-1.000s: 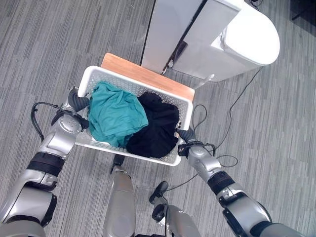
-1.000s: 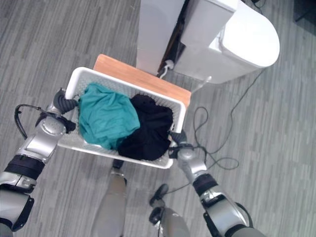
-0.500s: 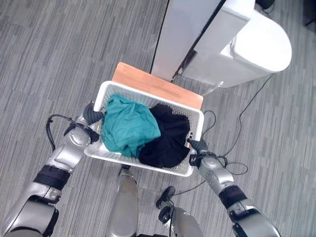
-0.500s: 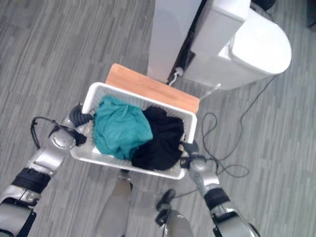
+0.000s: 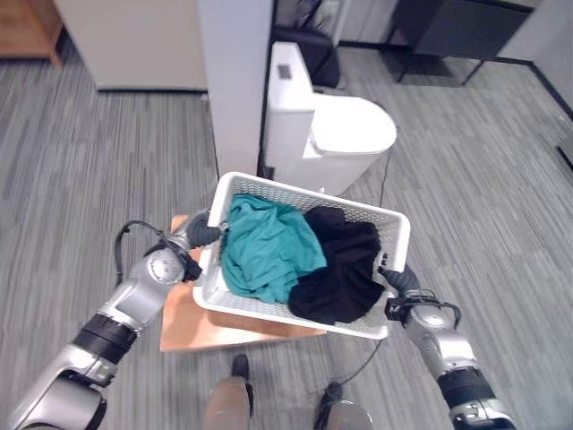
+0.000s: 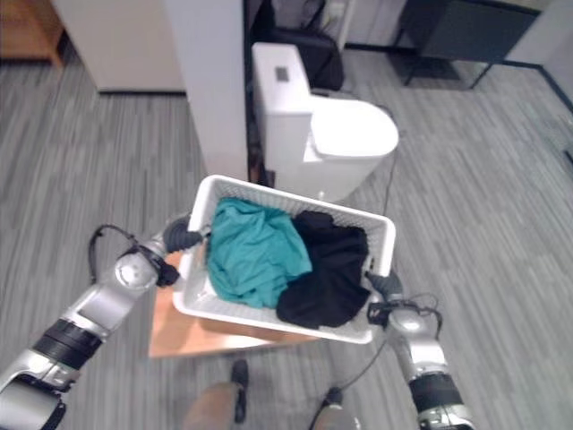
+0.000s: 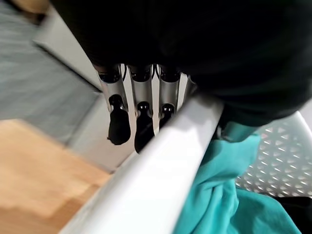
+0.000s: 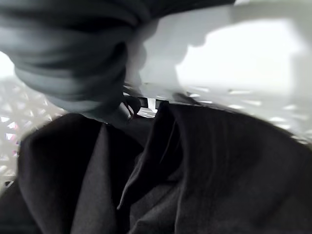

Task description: Grab the laundry basket,head to the washer,open it,put in the laundry and shut it.

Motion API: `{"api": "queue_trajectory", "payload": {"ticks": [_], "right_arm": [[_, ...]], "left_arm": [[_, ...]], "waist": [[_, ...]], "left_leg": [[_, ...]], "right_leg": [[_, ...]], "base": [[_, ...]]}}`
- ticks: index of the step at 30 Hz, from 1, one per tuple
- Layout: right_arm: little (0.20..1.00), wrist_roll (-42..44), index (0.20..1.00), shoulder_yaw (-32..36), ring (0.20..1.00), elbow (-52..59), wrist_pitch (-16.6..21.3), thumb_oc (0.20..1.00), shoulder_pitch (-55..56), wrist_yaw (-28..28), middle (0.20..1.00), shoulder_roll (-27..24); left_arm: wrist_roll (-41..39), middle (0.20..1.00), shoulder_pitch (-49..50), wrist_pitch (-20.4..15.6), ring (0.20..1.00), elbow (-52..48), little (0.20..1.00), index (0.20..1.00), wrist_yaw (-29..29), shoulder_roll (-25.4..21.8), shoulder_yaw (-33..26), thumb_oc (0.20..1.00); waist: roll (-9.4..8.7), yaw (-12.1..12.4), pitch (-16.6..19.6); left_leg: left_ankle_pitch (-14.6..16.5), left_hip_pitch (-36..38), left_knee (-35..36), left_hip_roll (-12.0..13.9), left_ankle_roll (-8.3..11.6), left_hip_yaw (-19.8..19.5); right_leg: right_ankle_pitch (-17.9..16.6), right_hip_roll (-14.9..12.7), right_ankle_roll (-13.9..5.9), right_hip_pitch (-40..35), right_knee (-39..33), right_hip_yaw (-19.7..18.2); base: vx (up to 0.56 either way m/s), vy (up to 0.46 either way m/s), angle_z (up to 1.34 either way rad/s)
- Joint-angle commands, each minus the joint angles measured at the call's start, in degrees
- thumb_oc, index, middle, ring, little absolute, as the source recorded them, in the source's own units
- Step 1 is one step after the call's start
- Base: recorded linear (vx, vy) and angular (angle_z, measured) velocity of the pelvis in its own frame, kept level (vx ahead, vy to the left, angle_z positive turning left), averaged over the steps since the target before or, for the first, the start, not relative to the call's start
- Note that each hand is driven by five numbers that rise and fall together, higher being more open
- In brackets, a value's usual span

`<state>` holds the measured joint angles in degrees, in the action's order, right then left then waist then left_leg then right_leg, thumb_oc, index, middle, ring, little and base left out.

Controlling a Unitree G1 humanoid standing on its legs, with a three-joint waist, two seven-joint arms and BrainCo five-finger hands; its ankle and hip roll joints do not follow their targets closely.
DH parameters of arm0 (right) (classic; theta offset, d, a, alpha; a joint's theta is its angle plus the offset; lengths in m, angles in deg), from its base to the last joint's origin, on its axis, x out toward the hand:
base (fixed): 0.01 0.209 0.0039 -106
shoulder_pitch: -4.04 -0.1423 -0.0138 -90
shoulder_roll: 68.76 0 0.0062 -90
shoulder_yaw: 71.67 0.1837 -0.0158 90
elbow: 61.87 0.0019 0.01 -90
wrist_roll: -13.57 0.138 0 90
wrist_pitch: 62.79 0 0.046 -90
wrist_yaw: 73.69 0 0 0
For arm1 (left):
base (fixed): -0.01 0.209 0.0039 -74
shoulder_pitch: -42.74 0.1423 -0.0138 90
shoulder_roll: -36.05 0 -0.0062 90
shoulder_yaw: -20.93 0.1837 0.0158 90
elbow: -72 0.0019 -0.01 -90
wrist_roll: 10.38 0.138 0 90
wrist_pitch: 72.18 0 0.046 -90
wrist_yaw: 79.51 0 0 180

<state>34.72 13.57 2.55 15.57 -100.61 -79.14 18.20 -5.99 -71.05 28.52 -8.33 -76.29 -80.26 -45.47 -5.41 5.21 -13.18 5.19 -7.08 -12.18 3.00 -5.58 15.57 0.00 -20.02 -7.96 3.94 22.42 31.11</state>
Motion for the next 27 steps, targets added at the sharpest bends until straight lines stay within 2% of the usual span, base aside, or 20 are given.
{"api": "queue_trajectory", "payload": {"ticks": [1, 2, 3, 4, 5, 7, 10, 12, 13, 14, 15, 17, 19, 20, 21, 22, 23, 24, 26, 27], "right_arm": [[0.2, -1.34, 0.2, 2.27, 0.2, -5.2, 1.3, 0.2, -2.22, 2.81, 0.2, -6.93], [0.2, -1.75, 0.2, 1.48, 0.2, -6.5, 1.12, 0.2, -3.32, 3.29, 0.2, -7.39], [0.2, -2.28, 0.2, 0.39, 0.2, -7.67, 0.86, 0.2, -4.86, 3.79, 0.2, -7.94], [0.2, -2.27, 0.2, 0.34, 0.2, -7.72, 0.88, 0.2, -4.91, 3.8, 0.2, -7.95], [0.2, -2.54, 0.2, -0.78, 0.2, -8.02, 0.46, 0.2, -6.03, 4.42, 0.2, -8.55], [0.2, -2.69, 0.2, -2.9, 0.2, -7.53, -0.33, 0.2, -6.71, 5.86, 0.2, -10.91], [0.2, -2.79, 0.2, -3.31, 0.2, -4.67, -0.42, 0.2, -5.05, 6.9, 0.2, -14.28], [0.2, -1.93, 0.2, -4.2, 0.2, -3.56, -0.05, 0.2, -4.0, 7.77, 0.2, -17.34], [0.2, -1.87, 0.2, -4.26, 0.2, -3.55, -0.05, 0.2, -4.01, 7.79, 0.2, -17.51], [0.2, -1.22, 0.2, -4.61, 0.2, -3.8, 0.23, 0.2, -4.07, 7.78, 0.2, -18.73], [0.2, -0.68, 0.2, -4.87, 0.2, -3.64, 0.23, 0.2, -4.26, 7.8, 0.2, -19.8], [0.2, 0.01, 0.2, -4.71, 0.2, -3.38, 0.62, 0.2, -4.76, 7.89, 0.2, -21.82], [0.2, 0.94, 0.2, -4.79, 0.2, -2.65, 0.82, 0.2, -4.92, 7.87, 0.2, -22.07], [0.2, 1.29, 0.2, -4.68, 0.2, -1.96, 0.99, 0.2, -4.96, 7.96, 0.2, -21.47], [0.2, 1.28, 0.2, -4.66, 0.2, -1.89, 0.97, 0.2, -4.88, 7.95, 0.2, -21.46], [0.2, 1.48, 0.2, -4.34, 0.2, -1.45, 0.75, 0.2, -4.33, 8.13, 0.2, -20.9], [0.2, 1.8, 0.2, -4.15, 0.2, -0.95, 0.81, 0.2, -3.55, 8.09, 0.2, -20.31], [0.2, 1.88, 0.2, -3.53, 0.2, -0.69, 0.71, 0.2, -2.67, 7.94, 0.2, -19.74], [0.2, 1.92, 0.2, -3.26, 0.2, -0.6, 0.71, 0.2, -2.19, 7.6, 0.2, -19.39], [0.2, 1.76, 0.2, -3.0, 0.2, 0.2, 0.6, 0.2, -1.62, 7.27, 0.2, -18.59]], "left_arm": [[-3.06, 0.2, 1.88, -1.49, 0.2, 0.7, 0.2, 0.2, 0.81, -4.73, -5.97, 0.2], [-3.33, 0.2, 2.46, -1.42, 0.2, 1.12, 0.2, 0.2, 1.16, -4.8, -6.16, 0.2], [-3.7, 0.2, 3.35, -1.55, 0.2, 1.53, 0.2, 0.2, 1.04, -4.83, -7.18, 0.2], [-3.7, 0.2, 3.4, -1.56, 0.2, 1.51, 0.2, 0.2, 1.05, -4.83, -7.24, 0.2], [-3.88, 0.2, 3.63, -1.7, 0.2, 2.52, 0.2, 0.2, 0.92, -4.79, -8.03, 0.2], [-4.24, 0.2, 4.43, -1.5, 0.2, 4.12, 0.2, 0.2, 0.75, -5.15, -9.85, 0.2], [-5.04, 0.2, 5.56, -1.65, 0.2, 4.82, 0.2, 0.2, 0.75, -4.84, -11.62, 0.2], [-5.18, 0.2, 5.84, -2.33, 0.2, 6.15, 0.2, 0.2, 0.65, -4.13, -12.11, 0.2], [-5.18, 0.2, 5.79, -2.41, 0.2, 6.29, 0.2, 0.2, 0.63, -3.97, -12.09, 0.2], [-5.32, 0.2, 5.34, -2.74, 0.2, 7.42, 0.2, 0.2, 0.7, -3.34, -11.63, 0.2], [-5.89, 0.2, 5.11, -2.9, 0.2, 8.0, 0.2, 0.2, 0.69, -3.02, -11.59, 0.2], [-7.33, 0.2, 4.72, -3.51, 0.2, 8.91, 0.2, 0.2, 0.79, -2.32, -11.2, 0.2], [-8.21, 0.2, 4.69, -3.68, 0.2, 8.47, 0.2, 0.2, 0.64, -2.15, -10.86, 0.2], [-8.56, 0.2, 5.75, -3.89, 0.2, 7.51, 0.2, 0.2, 0.35, -1.81, -11.48, 0.2], [-8.54, 0.2, 5.83, -3.87, 0.2, 7.45, 0.2, 0.2, 0.36, -1.82, -11.51, 0.2], [-8.74, 0.2, 6.03, -3.76, 0.2, 6.92, 0.2, 0.2, 0.46, -1.52, -11.51, 0.2], [-8.73, 0.2, 5.61, -3.65, 0.2, 6.14, 0.2, 0.2, 0.52, -1.21, -11.07, 0.2], [-8.49, 0.2, 4.72, -3.58, 0.2, 6.09, 0.2, 0.2, 0.43, -0.69, -10.25, 0.2], [-8.57, 0.2, 3.76, -3.41, 0.2, 6.24, 0.2, 0.2, 0.22, -0.15, -9.32, 0.2], [-8.83, 0.2, 2.47, -3.3, 0.2, 6.87, 0.2, 0.2, -0.32, 1.56, -8.22, 0.2]], "waist": [[-1.31, 4.85, 4.58], [-1.54, 5.29, 4.98], [-1.58, 6.27, 5.31], [-1.54, 6.36, 5.29], [-1.64, 7.09, 5.46], [-1.43, 7.58, 5.81], [-1.14, 5.88, 5.46], [0.52, 4.48, 5.51], [0.72, 4.61, 5.56], [1.38, 4.71, 5.12], [1.5, 4.86, 4.61], [1.71, 5.6, 3.16], [1.4, 5.8, 1.9], [1.33, 6.97, 1.13], [1.42, 6.94, 1.11], [1.67, 7.44, 1.04], [2.15, 7.17, 1.43], [2.43, 6.72, 2.0], [2.89, 6.18, 2.64], [3.75, 4.59, 4.26]], "left_leg": [[3.12, 5.1, 5.27, -3.92, -1.64, -2.92], [2.72, 4.51, 4.93, -3.74, -1.44, -1.71], [2.15, 3.92, 4.88, -2.85, -0.75, 0.2], [2.15, 3.96, 4.88, -2.78, -0.72, 0.31], [0.71, 2.36, 4.85, -1.19, 0.5, 2.78], [-4.0, 0.1, 6.81, 3.86, 4.24, 5.43], [-8.85, -1.36, 8.84, 9.0, 7.67, 6.64], [-13.31, -1.31, 13.31, 12.95, 10.26, 7.67], [-13.67, -1.15, 13.71, 13.1, 10.42, 7.81], [-15.73, -1.61, 14.34, 14.42, 11.73, 7.69], [-16.09, -1.84, 14.1, 14.94, 12.31, 6.18], [-14.42, -2.86, 9.86, 13.54, 12.03, -0.35], [-9.81, -3.04, 2.96, 10.56, 10.75, -6.1], [-4.51, -3.71, -1.54, 3.16, 8.26, -12.2], [-4.09, -3.88, -2.12, 3.19, 8.17, -12.27], [-2.02, -4.24, -3.69, 0.14, 7.67, -14.24], [-0.73, -3.03, -2.35, -1.44, 6.81, -14.42], [-0.94, -2.6, -1.63, -2.18, 6.49, -13.93], [-0.68, -1.48, -0.61, -1.68, 6.31, -12.83], [-0.59, -0.08, 1.12, -1.97, 6.1, -12.79]], "right_leg": [[-0.01, 1.73, -5.62, -4.34, 2.4, -1.48], [0.38, 2.39, -5.58, -5.23, 1.93, -1.37], [1.79, 3.43, -4.68, -6.36, -0.15, -1.74], [1.75, 3.5, -4.64, -6.35, -0.21, -1.85], [4.5, 4.28, -3.59, -8.15, -5.72, -0.72], [5.96, 9.57, -0.18, -8.89, -16.16, -2.88], [6.11, 14.98, 1.39, -8.51, -22.06, -5.3], [5.76, 18.32, 2.39, -8.15, -26.14, -6.68], [5.61, 18.56, 2.55, -8.14, -26.34, -6.83], [5.78, 19.44, 2.99, -8.06, -27.31, -7.35], [6.07, 19.51, 3.38, -7.66, -27.37, -8.29], [6.09, 19.46, 4.29, -7.59, -27.42, -9.58], [5.64, 18.59, 4.68, -7.54, -27.05, -10.18], [4.3, 17.79, 4.84, -6.34, -26.09, -11.06], [4.38, 17.81, 4.76, -6.45, -26.06, -11.02], [4.22, 17.8, 4.55, -6.38, -25.71, -11.34], [4.12, 18.08, 4.39, -6.11, -25.5, -11.37], [4.02, 18.11, 4.26, -6.05, -25.51, -11.13], [4.11, 18.43, 4.27, -6.06, -25.45, -11.15], [3.69, 18.6, 4.1, -6.0, -26.29, -11.64]], "base": [[-0.3, -0.103, -2.11], [-0.33, -0.165, -1.99], [-0.21, -0.11, -1.68], [-0.29, -0.233, -1.77], [-0.37, -0.364, -1.09], [-0.41, -0.563, -1.27], [-0.22, -0.441, -1.34], [-0.24, -0.368, -0.82], [-0.19, -0.257, -0.69], [-0.12, -0.153, -0.66], [-0.14, -0.174, -0.7], [-0.1, -0.133, -0.66], [-0.14, -0.095, -0.84], [-0.14, -0.029, -0.74], [-0.12, -0.001, -0.51], [-0.01, -0.008, -0.86], [-0.02, -0.018, -0.78], [-0.01, -0.02, -0.71], [0.01, 0.008, 0.19], [-0.02, 0.036, 0.33]]}}
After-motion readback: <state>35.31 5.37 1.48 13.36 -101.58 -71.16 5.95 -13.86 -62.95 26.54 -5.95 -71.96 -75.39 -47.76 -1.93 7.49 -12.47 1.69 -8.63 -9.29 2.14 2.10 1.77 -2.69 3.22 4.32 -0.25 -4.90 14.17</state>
